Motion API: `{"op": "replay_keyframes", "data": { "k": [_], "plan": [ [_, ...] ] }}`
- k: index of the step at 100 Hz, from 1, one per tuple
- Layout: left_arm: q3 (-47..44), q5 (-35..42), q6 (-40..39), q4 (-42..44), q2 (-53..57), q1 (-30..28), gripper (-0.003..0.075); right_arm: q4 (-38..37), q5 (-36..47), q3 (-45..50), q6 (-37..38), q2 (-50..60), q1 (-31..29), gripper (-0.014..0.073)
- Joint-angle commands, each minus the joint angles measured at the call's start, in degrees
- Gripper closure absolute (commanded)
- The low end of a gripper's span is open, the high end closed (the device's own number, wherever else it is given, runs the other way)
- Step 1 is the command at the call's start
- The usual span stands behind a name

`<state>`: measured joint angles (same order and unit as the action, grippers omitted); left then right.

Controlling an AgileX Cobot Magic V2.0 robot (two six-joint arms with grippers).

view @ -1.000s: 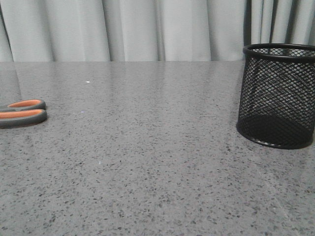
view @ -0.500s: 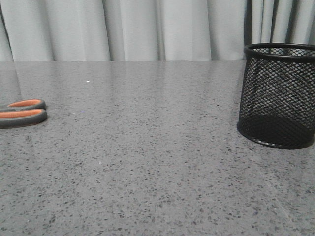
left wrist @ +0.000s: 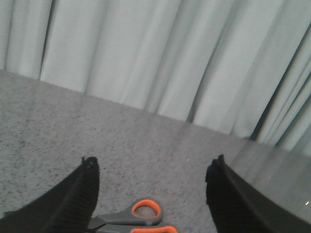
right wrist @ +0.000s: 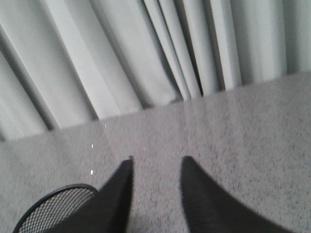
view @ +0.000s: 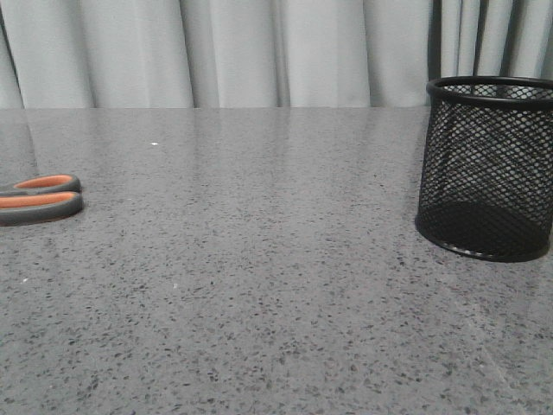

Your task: Put scissors into bucket

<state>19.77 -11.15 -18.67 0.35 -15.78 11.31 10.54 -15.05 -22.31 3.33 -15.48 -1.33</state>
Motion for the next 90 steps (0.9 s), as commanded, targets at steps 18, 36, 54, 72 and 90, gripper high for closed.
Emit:
{"op": "replay_keyframes", "data": {
  "k": [18,36,54,72,90],
  "plan": [
    [19.24,-11.57,10.1,6.78,-21.14,0.29,0.0316,-0.05,-7.99,-9.01,-0.16,-7.63,2.54,0.0141],
    [30.72,-19.99,21.21,8.1,-34.29,1.01,0.0351,0.05,-8.92,-9.01,-0.16,-7.63,5.2,0.0141],
    [39.54,-33.69,37.72,17.71,-46.36,6.21,0.0351,0.19,-9.2,-9.01,-0.16,-7.63,6.18,0.0141],
    [39.67,-40.68,51.2,28.81,-53.52,10.88,0.0353,0.19,-9.33,-8.9,-0.16,-7.63,6.22,0.0141],
    [39.75,-46.74,73.15,21.81,-57.43,9.7,0.0392,-0.65,-9.47,-8.9,-1.13,-7.63,7.12,0.0141]
  ]
}}
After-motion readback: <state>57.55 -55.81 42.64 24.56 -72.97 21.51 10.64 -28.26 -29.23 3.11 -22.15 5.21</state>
